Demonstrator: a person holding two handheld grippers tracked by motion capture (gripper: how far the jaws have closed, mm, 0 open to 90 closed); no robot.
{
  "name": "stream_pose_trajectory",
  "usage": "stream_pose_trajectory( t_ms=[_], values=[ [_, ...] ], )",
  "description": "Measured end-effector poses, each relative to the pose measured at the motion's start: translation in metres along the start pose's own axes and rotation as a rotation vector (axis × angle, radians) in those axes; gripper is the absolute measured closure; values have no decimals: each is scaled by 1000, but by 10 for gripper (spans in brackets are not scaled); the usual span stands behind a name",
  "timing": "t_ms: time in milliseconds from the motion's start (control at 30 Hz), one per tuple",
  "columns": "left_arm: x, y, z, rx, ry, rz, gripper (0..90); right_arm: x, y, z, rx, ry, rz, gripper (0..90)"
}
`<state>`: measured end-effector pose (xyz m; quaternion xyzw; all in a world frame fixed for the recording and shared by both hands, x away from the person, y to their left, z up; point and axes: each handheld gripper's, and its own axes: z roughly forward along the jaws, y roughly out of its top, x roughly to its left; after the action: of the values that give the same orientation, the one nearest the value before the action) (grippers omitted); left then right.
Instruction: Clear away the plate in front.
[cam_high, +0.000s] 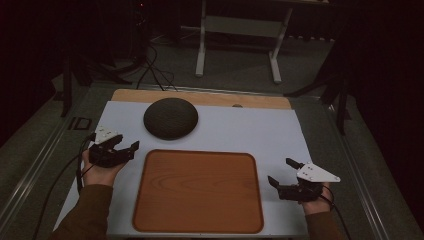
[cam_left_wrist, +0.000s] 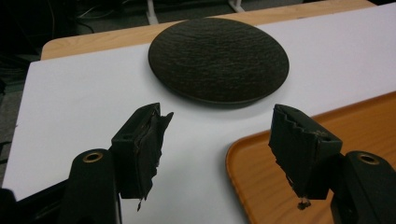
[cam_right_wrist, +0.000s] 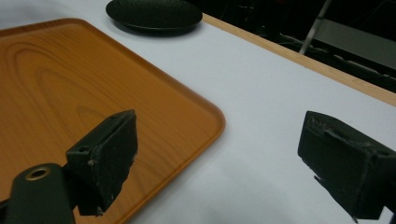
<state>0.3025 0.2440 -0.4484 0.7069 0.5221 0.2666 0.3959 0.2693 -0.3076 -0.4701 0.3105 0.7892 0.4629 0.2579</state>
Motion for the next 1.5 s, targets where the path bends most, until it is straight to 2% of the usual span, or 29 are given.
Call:
stream_pose_trajectory(
  t_ms=[267, 633, 767, 1067, 1500],
  values=[
    [2, 9, 15, -5, -12, -27, 361, -1, 0, 0, -3, 0, -1, 118],
    [7, 18, 34, -9, 7, -42, 361, -1, 0, -1, -4, -1, -1, 118],
    [11, 19, 44, -8, 7, -71, 358, -1, 0, -1, -3, -1, -1, 118],
    [13, 23, 64, 19, 3, -86, 359, -1, 0, 0, 1, -1, -3, 117],
    [18, 27, 89, 41, 3, -133, 391, -1, -1, 0, 3, -2, -4, 117]
  ],
)
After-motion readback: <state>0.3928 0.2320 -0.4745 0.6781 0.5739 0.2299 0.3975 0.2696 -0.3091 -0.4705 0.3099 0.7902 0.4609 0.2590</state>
